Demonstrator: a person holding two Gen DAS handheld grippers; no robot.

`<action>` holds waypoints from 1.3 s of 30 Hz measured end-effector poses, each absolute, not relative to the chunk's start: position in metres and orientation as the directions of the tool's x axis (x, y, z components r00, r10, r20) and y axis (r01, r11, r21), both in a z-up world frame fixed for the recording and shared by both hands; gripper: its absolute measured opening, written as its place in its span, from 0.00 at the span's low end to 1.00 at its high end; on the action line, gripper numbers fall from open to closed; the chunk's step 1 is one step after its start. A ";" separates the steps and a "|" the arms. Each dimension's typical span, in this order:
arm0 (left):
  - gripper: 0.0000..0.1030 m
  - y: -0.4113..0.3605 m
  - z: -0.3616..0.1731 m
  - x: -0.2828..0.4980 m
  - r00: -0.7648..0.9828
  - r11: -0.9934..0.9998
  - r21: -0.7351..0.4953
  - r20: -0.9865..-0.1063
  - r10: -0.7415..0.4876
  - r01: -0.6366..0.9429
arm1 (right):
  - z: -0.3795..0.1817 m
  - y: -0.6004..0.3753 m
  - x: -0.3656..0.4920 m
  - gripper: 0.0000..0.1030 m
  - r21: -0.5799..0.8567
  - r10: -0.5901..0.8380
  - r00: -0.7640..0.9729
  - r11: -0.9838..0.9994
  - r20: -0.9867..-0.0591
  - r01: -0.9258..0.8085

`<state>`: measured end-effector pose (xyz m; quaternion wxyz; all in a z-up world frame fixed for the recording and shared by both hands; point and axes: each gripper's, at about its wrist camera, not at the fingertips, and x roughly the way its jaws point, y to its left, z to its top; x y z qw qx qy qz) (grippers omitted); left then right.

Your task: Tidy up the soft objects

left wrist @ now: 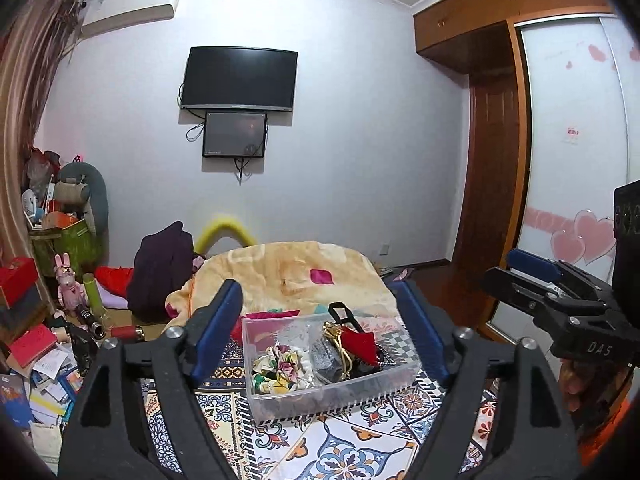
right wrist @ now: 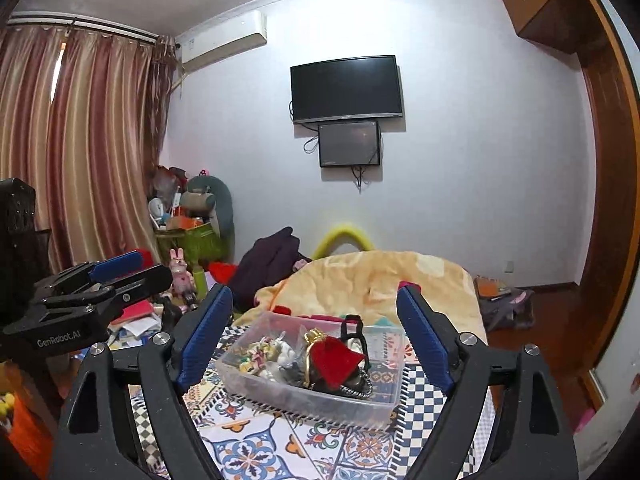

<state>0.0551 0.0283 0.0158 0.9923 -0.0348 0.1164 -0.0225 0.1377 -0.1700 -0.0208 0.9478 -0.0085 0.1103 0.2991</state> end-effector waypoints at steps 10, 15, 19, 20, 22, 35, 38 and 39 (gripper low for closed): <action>0.96 0.026 0.010 0.052 0.974 0.996 -0.082 -0.221 -0.051 0.034 | -0.029 -0.174 0.132 1.00 0.068 0.564 0.799 0.824 -0.209 -0.563; 0.97 0.025 0.008 0.052 0.973 0.996 -0.081 -0.226 -0.050 0.033 | -0.032 -0.173 0.131 1.00 0.067 0.565 0.797 0.822 -0.216 -0.565; 0.98 0.025 0.008 0.051 0.972 0.996 -0.079 -0.229 -0.050 0.032 | -0.032 -0.174 0.131 1.00 0.071 0.566 0.795 0.822 -0.217 -0.566; 0.98 0.025 0.007 0.052 0.972 0.996 -0.081 -0.230 -0.050 0.032 | -0.033 -0.175 0.131 1.00 0.072 0.567 0.795 0.821 -0.217 -0.566; 0.98 0.025 0.007 0.053 0.971 0.996 -0.084 -0.233 -0.049 0.030 | -0.033 -0.176 0.130 1.00 0.074 0.567 0.794 0.821 -0.218 -0.566; 0.98 0.025 0.006 0.054 0.971 0.996 -0.082 -0.236 -0.046 0.027 | -0.033 -0.178 0.131 1.00 0.077 0.565 0.795 0.823 -0.219 -0.563; 0.98 0.025 0.004 0.054 0.970 0.996 -0.081 -0.238 -0.045 0.027 | -0.033 -0.178 0.131 1.00 0.077 0.564 0.796 0.823 -0.219 -0.563; 0.98 0.025 0.004 0.054 0.970 0.996 -0.081 -0.238 -0.045 0.026 | -0.034 -0.178 0.131 1.00 0.077 0.564 0.796 0.823 -0.219 -0.563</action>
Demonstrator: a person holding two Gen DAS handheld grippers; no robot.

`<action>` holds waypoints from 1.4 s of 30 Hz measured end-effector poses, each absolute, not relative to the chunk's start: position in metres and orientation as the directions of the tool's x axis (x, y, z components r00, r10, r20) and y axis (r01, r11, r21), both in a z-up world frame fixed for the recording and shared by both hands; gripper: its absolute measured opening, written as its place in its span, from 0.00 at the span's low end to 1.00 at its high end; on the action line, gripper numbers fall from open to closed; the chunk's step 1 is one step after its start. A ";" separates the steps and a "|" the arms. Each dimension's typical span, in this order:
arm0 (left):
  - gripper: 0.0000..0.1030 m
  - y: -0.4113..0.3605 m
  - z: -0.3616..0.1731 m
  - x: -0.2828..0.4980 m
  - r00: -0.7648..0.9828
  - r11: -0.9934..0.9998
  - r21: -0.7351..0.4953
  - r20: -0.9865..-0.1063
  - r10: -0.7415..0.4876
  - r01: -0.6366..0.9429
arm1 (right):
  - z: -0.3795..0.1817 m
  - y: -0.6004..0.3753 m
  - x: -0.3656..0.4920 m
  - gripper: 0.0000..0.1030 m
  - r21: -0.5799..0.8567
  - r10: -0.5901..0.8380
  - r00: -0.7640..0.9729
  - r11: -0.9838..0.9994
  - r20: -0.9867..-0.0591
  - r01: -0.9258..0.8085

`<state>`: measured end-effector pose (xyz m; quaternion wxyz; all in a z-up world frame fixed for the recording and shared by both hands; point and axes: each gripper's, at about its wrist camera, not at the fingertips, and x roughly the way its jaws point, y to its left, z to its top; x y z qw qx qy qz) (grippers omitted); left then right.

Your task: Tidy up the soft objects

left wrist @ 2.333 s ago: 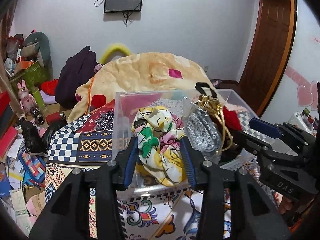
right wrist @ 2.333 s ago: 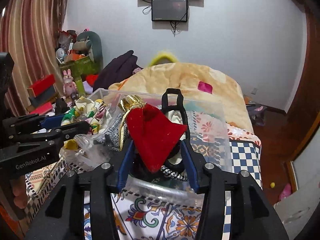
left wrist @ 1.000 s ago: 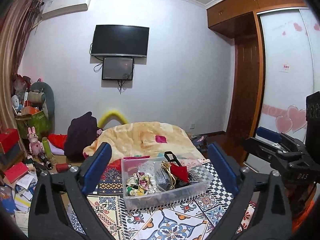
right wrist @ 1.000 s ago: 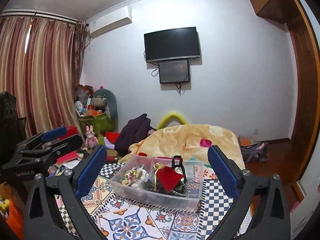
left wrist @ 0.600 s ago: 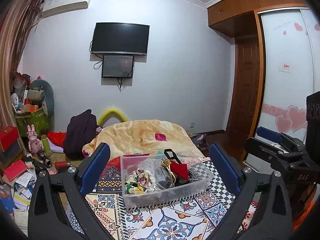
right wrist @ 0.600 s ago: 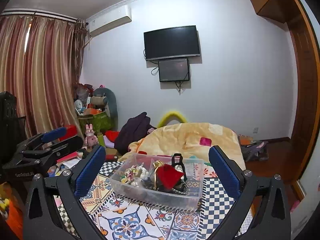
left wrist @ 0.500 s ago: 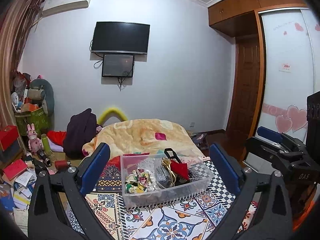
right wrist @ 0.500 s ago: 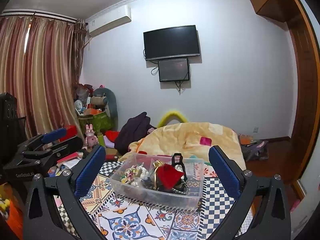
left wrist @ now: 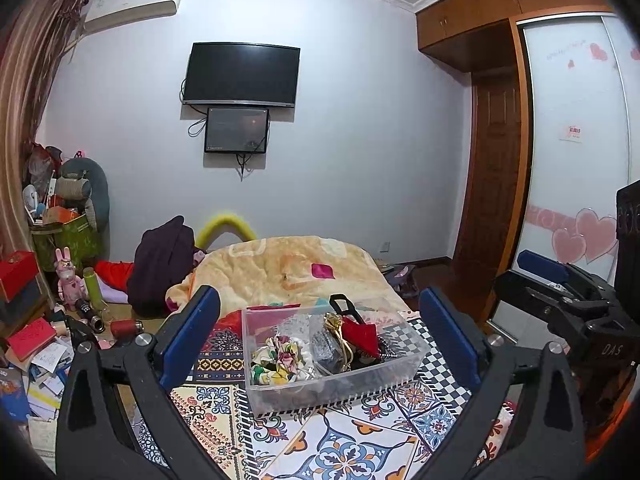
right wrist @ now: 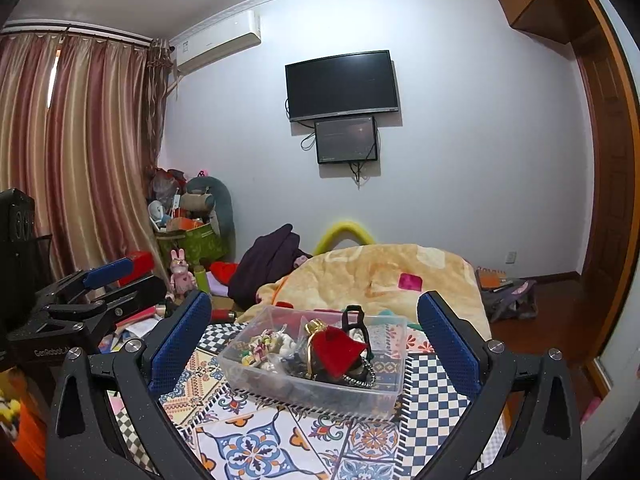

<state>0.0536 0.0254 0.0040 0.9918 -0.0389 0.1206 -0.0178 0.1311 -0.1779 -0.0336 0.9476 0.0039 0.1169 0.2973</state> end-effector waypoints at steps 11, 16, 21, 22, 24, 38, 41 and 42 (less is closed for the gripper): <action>0.99 0.026 0.004 0.054 0.970 0.996 -0.080 -0.238 -0.044 0.025 | -0.031 -0.179 0.130 1.00 0.076 0.564 0.797 0.824 -0.215 -0.562; 1.00 0.027 0.001 0.052 0.969 0.996 -0.083 -0.242 -0.039 0.019 | -0.031 -0.179 0.130 1.00 0.072 0.564 0.798 0.823 -0.213 -0.563; 1.00 0.027 0.002 0.054 0.968 0.996 -0.085 -0.249 -0.039 0.018 | -0.031 -0.179 0.131 1.00 0.072 0.564 0.798 0.824 -0.213 -0.563; 1.00 0.026 0.002 0.055 0.967 0.996 -0.084 -0.250 -0.037 0.017 | -0.031 -0.179 0.131 1.00 0.073 0.564 0.798 0.823 -0.213 -0.563; 1.00 0.026 0.002 0.055 0.968 0.997 -0.080 -0.248 -0.033 0.013 | -0.031 -0.180 0.131 1.00 0.073 0.564 0.798 0.823 -0.213 -0.563; 1.00 0.020 0.004 0.052 0.967 0.997 -0.067 -0.250 -0.052 0.036 | -0.032 -0.179 0.132 1.00 0.070 0.563 0.797 0.824 -0.217 -0.562; 1.00 0.017 0.004 0.052 0.966 0.997 -0.062 -0.250 -0.060 0.046 | -0.032 -0.179 0.132 1.00 0.069 0.563 0.797 0.824 -0.218 -0.563; 1.00 0.016 0.005 0.052 0.966 0.997 -0.063 -0.251 -0.065 0.050 | -0.032 -0.178 0.132 1.00 0.068 0.563 0.797 0.824 -0.218 -0.563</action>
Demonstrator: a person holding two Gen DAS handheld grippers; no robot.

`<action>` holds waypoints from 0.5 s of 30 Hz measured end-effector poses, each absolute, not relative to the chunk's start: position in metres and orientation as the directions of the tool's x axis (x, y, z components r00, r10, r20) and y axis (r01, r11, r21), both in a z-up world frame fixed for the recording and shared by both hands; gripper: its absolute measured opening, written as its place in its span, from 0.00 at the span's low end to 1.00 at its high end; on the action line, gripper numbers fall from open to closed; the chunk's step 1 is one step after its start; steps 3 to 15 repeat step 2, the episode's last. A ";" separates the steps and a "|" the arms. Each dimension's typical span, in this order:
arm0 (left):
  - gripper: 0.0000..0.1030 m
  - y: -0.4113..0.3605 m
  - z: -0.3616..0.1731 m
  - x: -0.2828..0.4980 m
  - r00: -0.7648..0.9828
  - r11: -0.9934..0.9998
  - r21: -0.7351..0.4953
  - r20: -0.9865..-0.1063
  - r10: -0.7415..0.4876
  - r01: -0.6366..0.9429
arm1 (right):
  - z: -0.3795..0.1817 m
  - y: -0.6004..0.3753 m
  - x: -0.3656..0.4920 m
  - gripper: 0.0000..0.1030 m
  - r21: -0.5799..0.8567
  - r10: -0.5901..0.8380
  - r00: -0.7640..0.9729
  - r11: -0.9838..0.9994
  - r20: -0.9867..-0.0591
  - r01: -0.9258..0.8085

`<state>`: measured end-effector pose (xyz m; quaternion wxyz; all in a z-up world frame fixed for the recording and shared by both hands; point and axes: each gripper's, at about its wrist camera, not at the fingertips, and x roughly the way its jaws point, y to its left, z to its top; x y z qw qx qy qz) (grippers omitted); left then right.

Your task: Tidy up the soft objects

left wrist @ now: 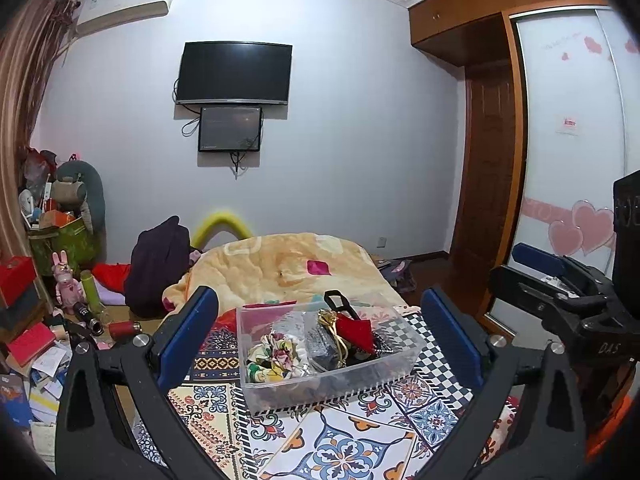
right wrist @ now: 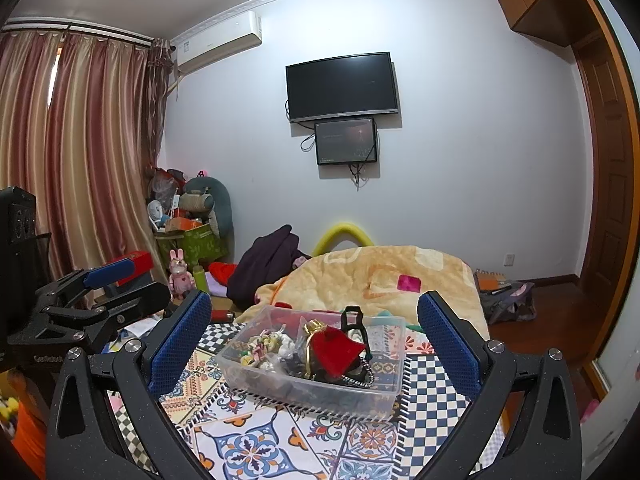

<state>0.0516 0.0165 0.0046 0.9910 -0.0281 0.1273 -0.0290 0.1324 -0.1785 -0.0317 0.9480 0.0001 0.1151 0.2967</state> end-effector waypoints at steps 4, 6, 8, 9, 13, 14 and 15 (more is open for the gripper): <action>1.00 0.016 0.005 0.051 0.966 0.997 -0.064 -0.251 -0.066 0.052 | -0.032 -0.178 0.132 1.00 0.067 0.561 0.798 0.825 -0.218 -0.562; 1.00 0.016 0.005 0.051 0.966 0.997 -0.064 -0.251 -0.066 0.052 | -0.032 -0.178 0.132 1.00 0.067 0.561 0.798 0.825 -0.218 -0.562; 1.00 0.016 0.005 0.051 0.966 0.997 -0.064 -0.251 -0.066 0.052 | -0.032 -0.178 0.132 1.00 0.067 0.561 0.798 0.825 -0.218 -0.562; 1.00 0.016 0.005 0.051 0.966 0.997 -0.064 -0.251 -0.066 0.052 | -0.032 -0.178 0.132 1.00 0.067 0.561 0.798 0.825 -0.218 -0.562; 1.00 0.016 0.005 0.051 0.966 0.997 -0.064 -0.251 -0.066 0.052 | -0.032 -0.178 0.132 1.00 0.067 0.561 0.798 0.825 -0.218 -0.562; 1.00 0.016 0.005 0.051 0.966 0.997 -0.064 -0.251 -0.066 0.052 | -0.032 -0.178 0.132 1.00 0.067 0.561 0.798 0.825 -0.218 -0.562; 1.00 0.016 0.005 0.051 0.966 0.997 -0.064 -0.251 -0.066 0.052 | -0.032 -0.178 0.132 1.00 0.067 0.561 0.798 0.825 -0.218 -0.562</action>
